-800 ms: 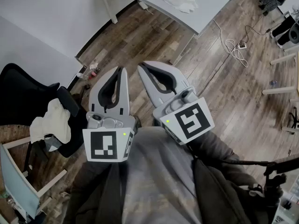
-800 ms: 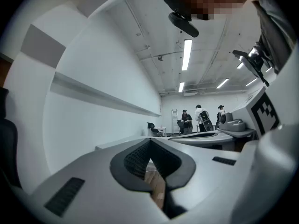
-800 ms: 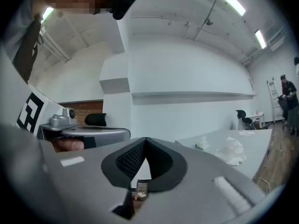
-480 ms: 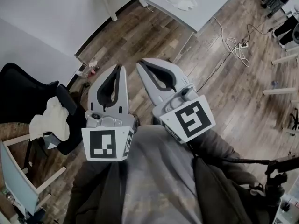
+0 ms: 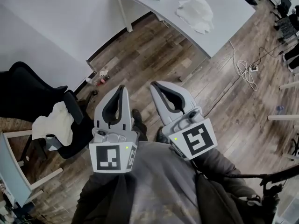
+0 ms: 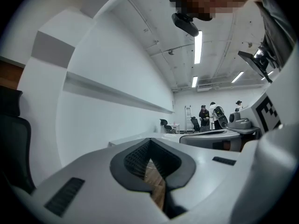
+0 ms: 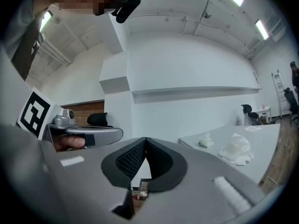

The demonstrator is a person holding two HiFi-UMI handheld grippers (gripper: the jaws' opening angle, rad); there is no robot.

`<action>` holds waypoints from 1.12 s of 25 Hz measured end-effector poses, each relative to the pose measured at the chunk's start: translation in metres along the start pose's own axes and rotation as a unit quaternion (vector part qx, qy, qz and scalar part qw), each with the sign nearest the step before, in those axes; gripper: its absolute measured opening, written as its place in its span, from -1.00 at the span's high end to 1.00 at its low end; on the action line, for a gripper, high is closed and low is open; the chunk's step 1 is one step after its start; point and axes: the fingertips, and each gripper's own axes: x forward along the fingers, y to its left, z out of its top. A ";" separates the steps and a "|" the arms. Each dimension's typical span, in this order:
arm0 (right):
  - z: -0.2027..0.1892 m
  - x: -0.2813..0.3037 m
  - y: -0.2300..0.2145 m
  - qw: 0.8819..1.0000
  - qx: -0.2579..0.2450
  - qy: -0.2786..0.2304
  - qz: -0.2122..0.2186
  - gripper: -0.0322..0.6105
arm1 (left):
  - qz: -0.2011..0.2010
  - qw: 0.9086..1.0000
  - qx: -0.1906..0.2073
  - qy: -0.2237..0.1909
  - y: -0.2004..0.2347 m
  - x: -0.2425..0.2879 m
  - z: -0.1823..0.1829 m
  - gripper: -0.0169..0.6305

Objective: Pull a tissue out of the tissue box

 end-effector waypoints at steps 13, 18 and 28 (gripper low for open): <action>0.009 0.183 -0.052 1.000 -0.009 0.006 -0.019 0.89 | -0.023 1.000 -0.021 0.001 0.137 0.138 -0.008 0.96; 0.020 0.237 -0.067 1.000 -0.016 0.009 -0.024 0.89 | -0.049 0.999 -0.020 0.009 0.168 0.178 -0.005 0.96; 0.031 0.288 -0.128 0.998 -0.023 0.008 -0.054 0.89 | -0.074 0.997 -0.024 0.027 0.186 0.255 -0.010 0.96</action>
